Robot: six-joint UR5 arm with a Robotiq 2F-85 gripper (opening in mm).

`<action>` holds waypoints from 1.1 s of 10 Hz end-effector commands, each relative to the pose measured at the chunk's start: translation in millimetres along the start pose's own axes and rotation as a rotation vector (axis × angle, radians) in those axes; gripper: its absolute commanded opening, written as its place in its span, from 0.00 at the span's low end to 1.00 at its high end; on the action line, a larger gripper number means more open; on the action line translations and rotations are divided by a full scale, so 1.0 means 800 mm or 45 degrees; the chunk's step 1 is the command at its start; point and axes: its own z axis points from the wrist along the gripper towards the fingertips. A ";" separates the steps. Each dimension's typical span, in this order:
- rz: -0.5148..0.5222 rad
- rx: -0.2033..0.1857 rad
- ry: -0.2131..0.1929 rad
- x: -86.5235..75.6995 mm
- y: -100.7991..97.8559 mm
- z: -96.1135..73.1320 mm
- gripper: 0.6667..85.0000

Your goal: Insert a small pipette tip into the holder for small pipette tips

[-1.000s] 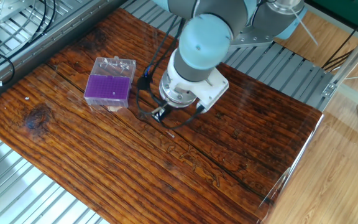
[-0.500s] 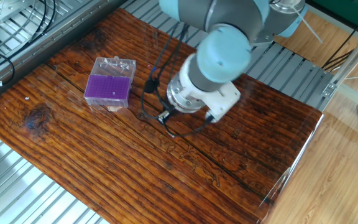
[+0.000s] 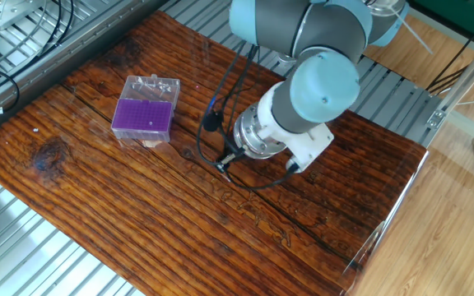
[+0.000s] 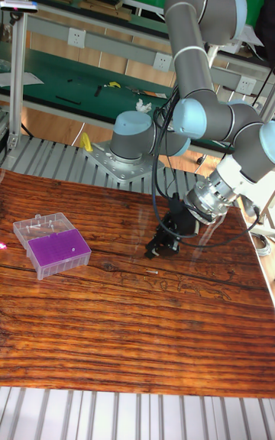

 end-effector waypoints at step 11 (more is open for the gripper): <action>-0.278 0.070 0.365 -0.004 -0.019 -0.041 0.36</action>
